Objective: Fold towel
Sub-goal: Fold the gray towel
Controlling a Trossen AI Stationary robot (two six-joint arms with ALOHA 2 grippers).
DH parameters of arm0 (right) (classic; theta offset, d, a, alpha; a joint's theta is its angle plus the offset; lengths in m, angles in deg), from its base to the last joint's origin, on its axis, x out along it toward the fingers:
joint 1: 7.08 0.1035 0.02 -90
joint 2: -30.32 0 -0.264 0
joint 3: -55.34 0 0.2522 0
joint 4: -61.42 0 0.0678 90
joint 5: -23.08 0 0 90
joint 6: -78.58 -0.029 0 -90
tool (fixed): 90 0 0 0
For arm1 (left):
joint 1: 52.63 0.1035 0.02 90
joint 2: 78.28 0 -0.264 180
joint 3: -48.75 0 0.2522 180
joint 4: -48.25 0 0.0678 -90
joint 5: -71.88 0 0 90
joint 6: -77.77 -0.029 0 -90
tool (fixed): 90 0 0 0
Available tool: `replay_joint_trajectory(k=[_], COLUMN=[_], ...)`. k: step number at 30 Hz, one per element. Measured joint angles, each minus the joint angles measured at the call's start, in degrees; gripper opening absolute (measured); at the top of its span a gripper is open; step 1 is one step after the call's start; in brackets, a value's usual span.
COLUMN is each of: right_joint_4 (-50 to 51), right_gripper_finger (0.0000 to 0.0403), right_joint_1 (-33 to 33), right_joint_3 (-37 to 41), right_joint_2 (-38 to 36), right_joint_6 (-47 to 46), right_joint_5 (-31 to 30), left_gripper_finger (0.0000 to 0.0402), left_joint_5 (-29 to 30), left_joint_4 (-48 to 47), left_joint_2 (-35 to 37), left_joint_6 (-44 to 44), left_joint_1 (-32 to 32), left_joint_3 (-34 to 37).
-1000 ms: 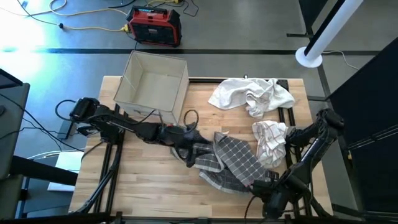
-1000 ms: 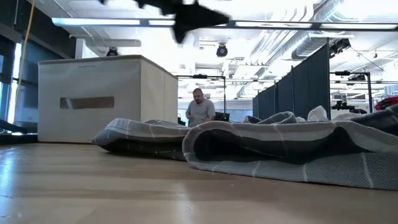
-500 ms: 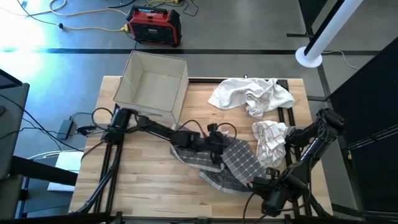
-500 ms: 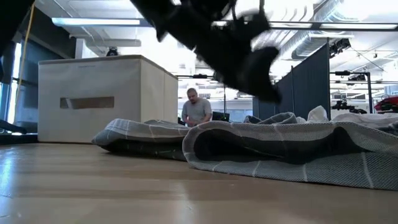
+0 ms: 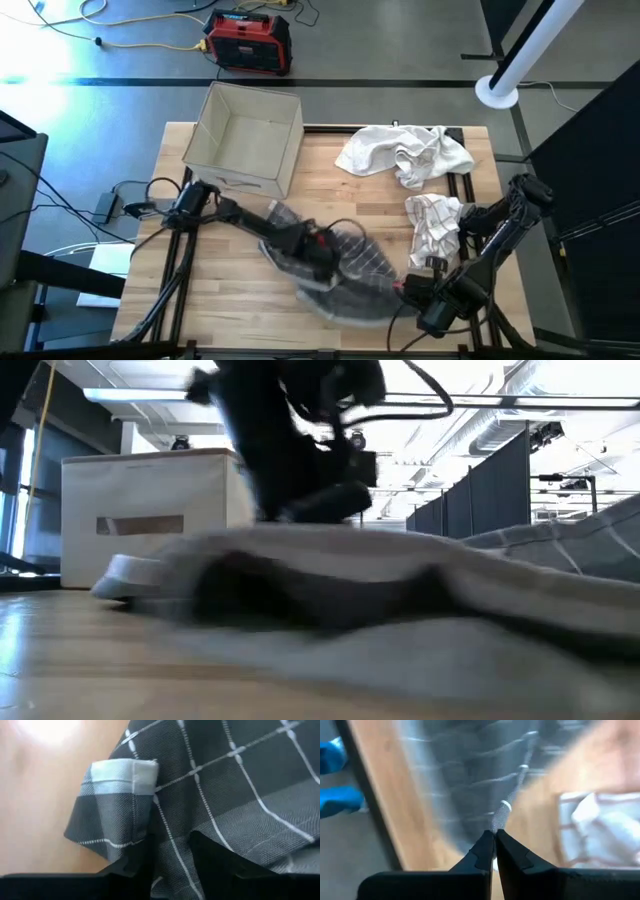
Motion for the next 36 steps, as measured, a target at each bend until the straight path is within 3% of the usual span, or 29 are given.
replay_joint_trajectory(k=[6,12,16,19,22,26,31,36], right_joint_4=[1.97,4.96,9.81,12.32,12.17,11.77,10.45,6.36], right_gripper_finger=[0.0000,0.0000,0.0000,0.0000,0.0000,0.0000,0.0000,0.0000], right_joint_1=[-5.81,-9.19,-6.37,-3.44,-1.39,0.29,1.27,1.27], right_joint_3=[-0.01,-0.02,-0.02,-0.02,-0.02,-0.02,-0.02,-0.02], right_joint_2=[-0.58,-0.84,-1.10,-2.24,-3.30,-4.28,-4.25,-4.25], right_joint_6=[7.83,17.96,18.42,16.54,13.02,7.33,0.14,-2.87], right_joint_5=[-9.73,-8.78,-6.77,-7.64,-9.38,-11.91,-16.28,-16.50], left_gripper_finger=[0.0085,0.0078,0.0078,0.0078,0.0078,0.0078,0.0078,0.0078], left_joint_5=[-1.52,3.94,8.16,10.13,1.58,-13.35,-23.28,-21.30], left_joint_4=[-1.58,-1.81,-1.76,1.81,5.94,4.75,1.12,-10.92], left_joint_2=[3.77,7.09,9.98,11.68,13.07,13.10,13.25,13.36], left_joint_6=[16.02,26.11,26.49,14.19,1.96,11.45,-16.43,-55.46], left_joint_1=[-4.24,-1.57,1.31,3.11,5.56,10.73,12.91,13.04], left_joint_3=[0.34,0.29,0.29,0.29,0.14,-0.82,-5.45,-11.83])
